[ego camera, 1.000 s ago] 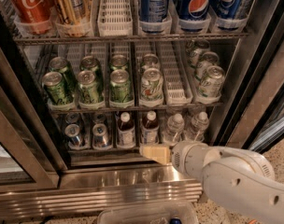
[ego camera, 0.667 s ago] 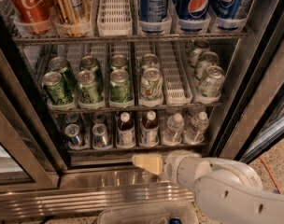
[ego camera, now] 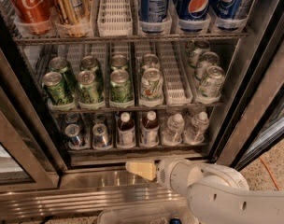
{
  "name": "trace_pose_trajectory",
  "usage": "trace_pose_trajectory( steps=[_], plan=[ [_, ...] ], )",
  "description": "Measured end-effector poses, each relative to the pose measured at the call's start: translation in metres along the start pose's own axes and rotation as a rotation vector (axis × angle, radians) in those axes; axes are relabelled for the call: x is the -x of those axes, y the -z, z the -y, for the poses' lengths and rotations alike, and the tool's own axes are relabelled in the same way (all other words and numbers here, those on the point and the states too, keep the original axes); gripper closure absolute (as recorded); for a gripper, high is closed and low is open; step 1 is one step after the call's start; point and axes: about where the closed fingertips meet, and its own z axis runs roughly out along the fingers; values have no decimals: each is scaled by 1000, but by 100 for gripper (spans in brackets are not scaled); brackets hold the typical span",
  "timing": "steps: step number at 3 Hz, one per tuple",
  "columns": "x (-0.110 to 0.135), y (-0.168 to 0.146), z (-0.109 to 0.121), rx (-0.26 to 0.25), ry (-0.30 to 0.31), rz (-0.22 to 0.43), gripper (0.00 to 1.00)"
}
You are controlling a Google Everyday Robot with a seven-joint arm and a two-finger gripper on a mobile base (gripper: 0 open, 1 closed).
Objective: Pick blue plastic bottle from bottom shelf of fridge
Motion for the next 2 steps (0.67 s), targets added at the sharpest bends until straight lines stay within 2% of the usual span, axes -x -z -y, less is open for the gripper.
trace_pose_trajectory(
  steps=[1,2],
  plan=[
    [5,9,1,-2,-8,47,0],
    [-5,11,3,-7,12,97,0]
  ],
)
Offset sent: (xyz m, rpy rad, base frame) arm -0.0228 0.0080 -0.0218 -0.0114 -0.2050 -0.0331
